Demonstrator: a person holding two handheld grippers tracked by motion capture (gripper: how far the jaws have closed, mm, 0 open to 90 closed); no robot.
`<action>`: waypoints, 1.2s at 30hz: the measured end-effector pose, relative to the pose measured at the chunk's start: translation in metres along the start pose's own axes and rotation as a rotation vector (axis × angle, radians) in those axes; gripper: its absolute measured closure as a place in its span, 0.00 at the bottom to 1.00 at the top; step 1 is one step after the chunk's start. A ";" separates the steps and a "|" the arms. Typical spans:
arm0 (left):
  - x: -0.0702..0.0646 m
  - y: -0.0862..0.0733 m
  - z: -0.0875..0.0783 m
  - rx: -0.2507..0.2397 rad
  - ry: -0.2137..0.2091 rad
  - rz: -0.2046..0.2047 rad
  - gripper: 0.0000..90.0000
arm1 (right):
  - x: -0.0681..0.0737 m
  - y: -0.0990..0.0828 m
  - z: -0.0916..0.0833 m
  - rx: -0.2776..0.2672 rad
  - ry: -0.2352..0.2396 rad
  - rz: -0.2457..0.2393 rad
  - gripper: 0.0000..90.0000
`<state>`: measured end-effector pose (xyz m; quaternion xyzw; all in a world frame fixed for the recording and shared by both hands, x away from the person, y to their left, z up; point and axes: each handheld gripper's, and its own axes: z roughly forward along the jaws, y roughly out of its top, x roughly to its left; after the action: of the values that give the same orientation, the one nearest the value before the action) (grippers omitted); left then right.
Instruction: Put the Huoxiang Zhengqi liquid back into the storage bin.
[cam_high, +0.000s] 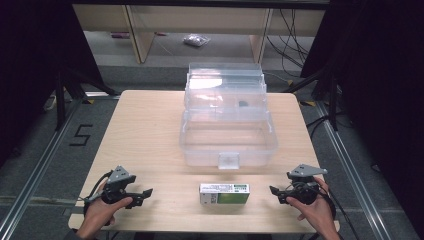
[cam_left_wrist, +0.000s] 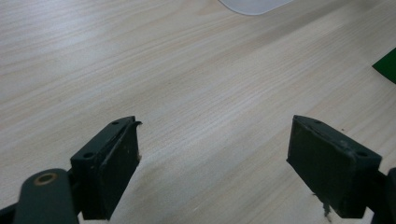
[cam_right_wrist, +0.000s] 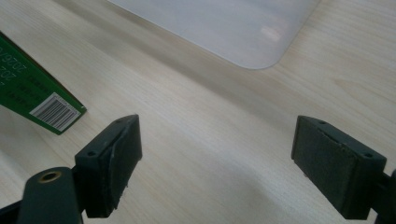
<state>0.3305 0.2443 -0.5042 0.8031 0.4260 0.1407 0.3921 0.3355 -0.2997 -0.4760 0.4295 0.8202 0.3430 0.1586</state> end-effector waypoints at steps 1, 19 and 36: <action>0.000 0.000 0.000 -0.002 0.001 0.001 0.18 | -0.001 0.001 0.000 -0.004 -0.004 -0.019 0.19; 0.001 0.000 0.000 -0.003 0.002 -0.001 0.18 | 0.013 0.028 -0.017 0.053 0.067 -0.112 0.21; 0.000 0.000 -0.001 -0.010 0.004 -0.005 0.18 | 0.051 0.078 -0.038 0.058 0.166 -0.299 0.24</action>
<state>0.3298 0.2449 -0.5039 0.7996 0.4283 0.1436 0.3957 0.3313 -0.2442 -0.3926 0.2775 0.8947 0.3261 0.1272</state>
